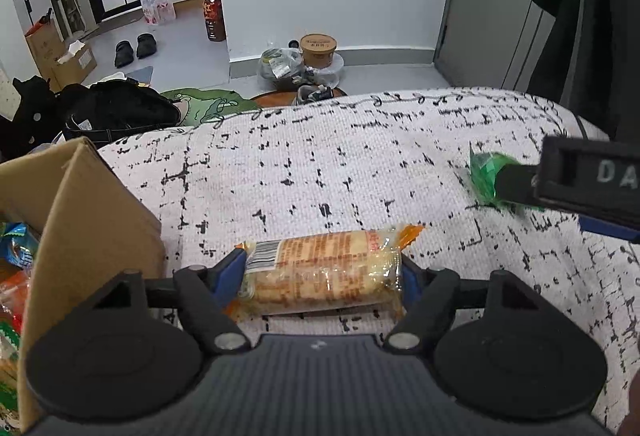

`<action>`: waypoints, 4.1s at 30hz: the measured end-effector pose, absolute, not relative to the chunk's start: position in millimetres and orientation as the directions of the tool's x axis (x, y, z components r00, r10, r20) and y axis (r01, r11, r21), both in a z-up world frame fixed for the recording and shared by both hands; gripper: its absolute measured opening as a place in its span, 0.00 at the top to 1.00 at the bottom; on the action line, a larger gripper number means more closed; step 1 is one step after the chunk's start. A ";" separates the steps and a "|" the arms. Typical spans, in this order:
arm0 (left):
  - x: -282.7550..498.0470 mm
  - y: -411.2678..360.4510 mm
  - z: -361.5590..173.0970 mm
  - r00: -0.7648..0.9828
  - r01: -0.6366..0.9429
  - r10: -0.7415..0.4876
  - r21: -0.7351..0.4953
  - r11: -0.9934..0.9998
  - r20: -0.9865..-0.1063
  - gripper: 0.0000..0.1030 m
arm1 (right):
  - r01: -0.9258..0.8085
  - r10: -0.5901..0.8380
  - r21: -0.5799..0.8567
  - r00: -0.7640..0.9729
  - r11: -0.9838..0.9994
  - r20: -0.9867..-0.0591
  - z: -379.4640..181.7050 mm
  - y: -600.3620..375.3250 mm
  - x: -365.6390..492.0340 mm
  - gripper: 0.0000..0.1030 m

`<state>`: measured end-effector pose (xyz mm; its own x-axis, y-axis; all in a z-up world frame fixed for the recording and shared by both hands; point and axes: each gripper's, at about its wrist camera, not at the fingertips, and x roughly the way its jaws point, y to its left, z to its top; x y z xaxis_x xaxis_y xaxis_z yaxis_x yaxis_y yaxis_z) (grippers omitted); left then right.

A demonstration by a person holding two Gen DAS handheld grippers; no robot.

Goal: Organize snacks
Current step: 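Grasp the orange cracker pack with the left tool while the right tool grasps the green candy, then carry both snacks over the box and open both tools to drop them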

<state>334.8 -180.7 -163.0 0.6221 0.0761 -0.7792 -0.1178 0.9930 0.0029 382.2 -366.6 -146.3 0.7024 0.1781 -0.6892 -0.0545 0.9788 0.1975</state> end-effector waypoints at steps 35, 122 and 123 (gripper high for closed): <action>333.9 -167.8 -138.9 0.676 -0.129 0.064 -0.032 0.991 -0.734 0.28 | 0.010 0.053 0.084 0.693 0.996 -0.719 -141.5 -360.6 377.9 0.64; 193.1 44.3 -39.0 0.759 -0.210 0.104 -0.091 0.973 -0.643 0.28 | -0.301 0.313 0.136 0.682 0.944 -0.661 -70.2 -151.4 233.0 0.46; 193.5 45.2 -39.7 0.759 -0.210 0.101 -0.094 0.973 -0.644 0.28 | -0.292 0.304 0.132 0.686 0.947 -0.661 -69.4 -153.2 233.6 0.46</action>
